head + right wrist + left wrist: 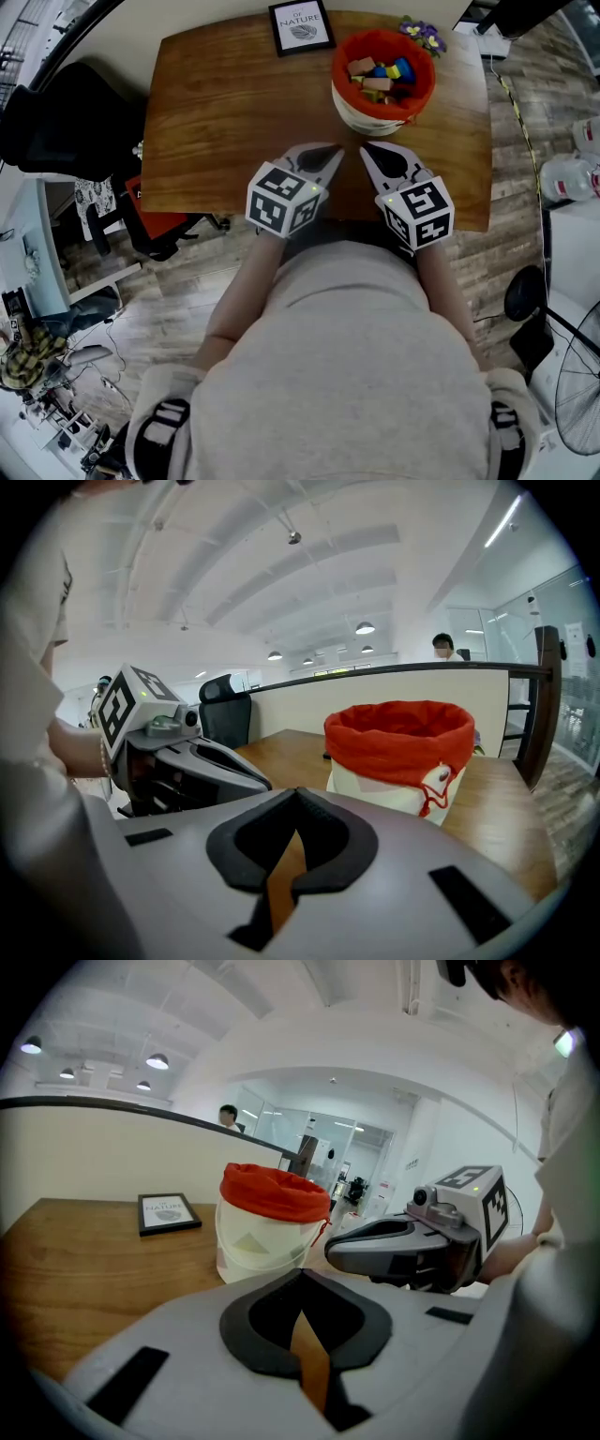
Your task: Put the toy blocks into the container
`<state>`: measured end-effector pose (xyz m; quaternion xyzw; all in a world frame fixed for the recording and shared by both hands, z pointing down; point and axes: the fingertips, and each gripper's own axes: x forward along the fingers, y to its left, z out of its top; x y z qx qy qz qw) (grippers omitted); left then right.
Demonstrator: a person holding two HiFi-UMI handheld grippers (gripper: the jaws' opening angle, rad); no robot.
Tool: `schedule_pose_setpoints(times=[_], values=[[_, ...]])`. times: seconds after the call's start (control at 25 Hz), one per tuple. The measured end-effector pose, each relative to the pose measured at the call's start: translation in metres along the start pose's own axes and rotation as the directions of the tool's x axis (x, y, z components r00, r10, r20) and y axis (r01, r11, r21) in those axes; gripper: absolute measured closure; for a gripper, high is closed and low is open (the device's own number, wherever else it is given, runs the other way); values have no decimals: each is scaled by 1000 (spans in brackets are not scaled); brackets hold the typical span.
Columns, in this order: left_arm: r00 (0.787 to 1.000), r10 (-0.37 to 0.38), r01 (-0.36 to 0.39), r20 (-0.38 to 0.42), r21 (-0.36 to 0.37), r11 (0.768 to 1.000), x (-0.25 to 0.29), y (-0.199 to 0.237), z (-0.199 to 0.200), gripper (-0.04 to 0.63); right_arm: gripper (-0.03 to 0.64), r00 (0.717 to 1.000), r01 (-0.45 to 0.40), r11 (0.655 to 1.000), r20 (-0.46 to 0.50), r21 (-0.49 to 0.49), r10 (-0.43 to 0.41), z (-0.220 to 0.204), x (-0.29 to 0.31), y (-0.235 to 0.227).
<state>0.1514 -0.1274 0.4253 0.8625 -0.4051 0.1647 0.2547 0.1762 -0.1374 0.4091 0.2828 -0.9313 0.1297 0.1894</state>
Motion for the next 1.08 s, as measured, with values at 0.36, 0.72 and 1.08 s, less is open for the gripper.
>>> schedule_pose_setpoints(times=[0.36, 0.72, 1.08], values=[[1000, -10, 10, 0, -13, 1000, 6, 3, -4, 581, 606, 1000, -5, 1000, -20, 7, 5, -6, 6, -4], [1000, -19, 19, -8, -20, 1000, 8, 12, 1, 581, 606, 1000, -11, 1000, -25, 12, 11, -3, 15, -6], [999, -35, 34, -20, -31, 999, 9, 14, 0, 581, 606, 999, -18, 1000, -32, 23, 19, -4, 20, -7]])
